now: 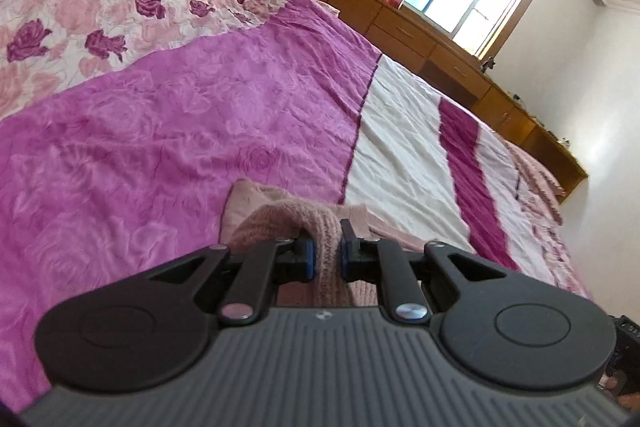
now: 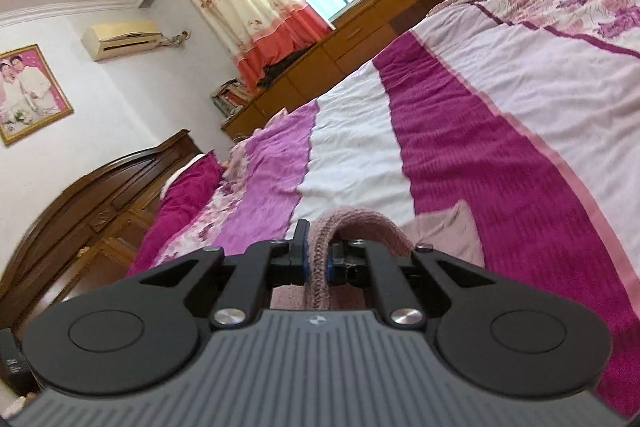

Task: Fold small clothes
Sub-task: 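Lift the hem with both tools and fold it toward the collar, then open both tools to release the folded hem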

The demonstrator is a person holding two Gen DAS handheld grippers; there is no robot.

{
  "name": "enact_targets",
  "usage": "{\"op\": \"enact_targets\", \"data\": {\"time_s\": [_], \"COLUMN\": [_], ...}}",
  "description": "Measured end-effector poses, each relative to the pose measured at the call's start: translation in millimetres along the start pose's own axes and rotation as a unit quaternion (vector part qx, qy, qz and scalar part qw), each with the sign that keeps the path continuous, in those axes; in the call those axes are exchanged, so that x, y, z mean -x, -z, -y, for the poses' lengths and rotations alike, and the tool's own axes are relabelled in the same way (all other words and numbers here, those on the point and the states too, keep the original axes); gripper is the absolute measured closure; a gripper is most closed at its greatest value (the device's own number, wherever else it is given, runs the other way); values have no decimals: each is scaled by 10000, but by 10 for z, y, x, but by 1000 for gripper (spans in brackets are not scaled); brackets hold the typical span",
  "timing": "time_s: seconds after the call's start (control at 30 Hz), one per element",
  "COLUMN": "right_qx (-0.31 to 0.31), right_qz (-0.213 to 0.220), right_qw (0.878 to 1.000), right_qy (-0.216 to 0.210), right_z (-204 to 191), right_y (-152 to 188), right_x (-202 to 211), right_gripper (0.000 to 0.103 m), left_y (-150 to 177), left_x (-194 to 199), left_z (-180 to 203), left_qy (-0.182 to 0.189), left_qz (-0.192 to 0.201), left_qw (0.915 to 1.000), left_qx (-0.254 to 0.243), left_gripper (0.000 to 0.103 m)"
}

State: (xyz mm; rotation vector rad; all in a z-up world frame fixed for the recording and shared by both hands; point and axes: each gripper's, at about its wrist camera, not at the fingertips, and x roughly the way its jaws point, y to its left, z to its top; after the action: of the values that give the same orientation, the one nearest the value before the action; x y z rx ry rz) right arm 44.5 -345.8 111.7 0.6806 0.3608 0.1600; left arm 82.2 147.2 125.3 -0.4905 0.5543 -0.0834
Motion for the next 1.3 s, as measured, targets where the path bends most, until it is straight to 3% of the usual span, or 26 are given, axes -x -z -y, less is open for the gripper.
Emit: {"op": "enact_targets", "data": {"time_s": [0.27,0.4,0.57,0.7,0.9,0.97,1.17,1.3], "right_qx": [69,-15,8,46,81,152,355,457], "right_qz": [-237,-395,-662,-688,-736,-725,-701,-716], "right_qw": [9964,9919,9859,9862,9873,9874,9878,9877], "right_qy": [811,1211,1537,1506,1403,1402,1347,1316], "right_z": [267,505,717,752,626,557,405,349], "right_y": [205,384,573,605,598,607,671,745], "right_x": [-598,-785,-930,-920,-730,-627,-317,-180], "right_gripper": [95,95,94,93,71,58,48,46], "left_y": [162,320,385,354,398,439,488,525], "left_x": [-712,-993,-1025,-896,-662,-595,-496,-480], "left_z": [-59,-162,-321,-337,-340,-347,-346,-299], "left_qy": [-375,-937,-916,-891,-632,-552,-479,-545], "left_qz": [-251,-530,-683,-712,-851,-879,-900,-940], "left_qw": [9976,9913,9915,9913,9927,9930,9937,9923], "left_qx": [-519,-762,-618,-657,-570,-555,-459,-594], "left_gripper": [89,86,82,68,67,67,66,66]}}
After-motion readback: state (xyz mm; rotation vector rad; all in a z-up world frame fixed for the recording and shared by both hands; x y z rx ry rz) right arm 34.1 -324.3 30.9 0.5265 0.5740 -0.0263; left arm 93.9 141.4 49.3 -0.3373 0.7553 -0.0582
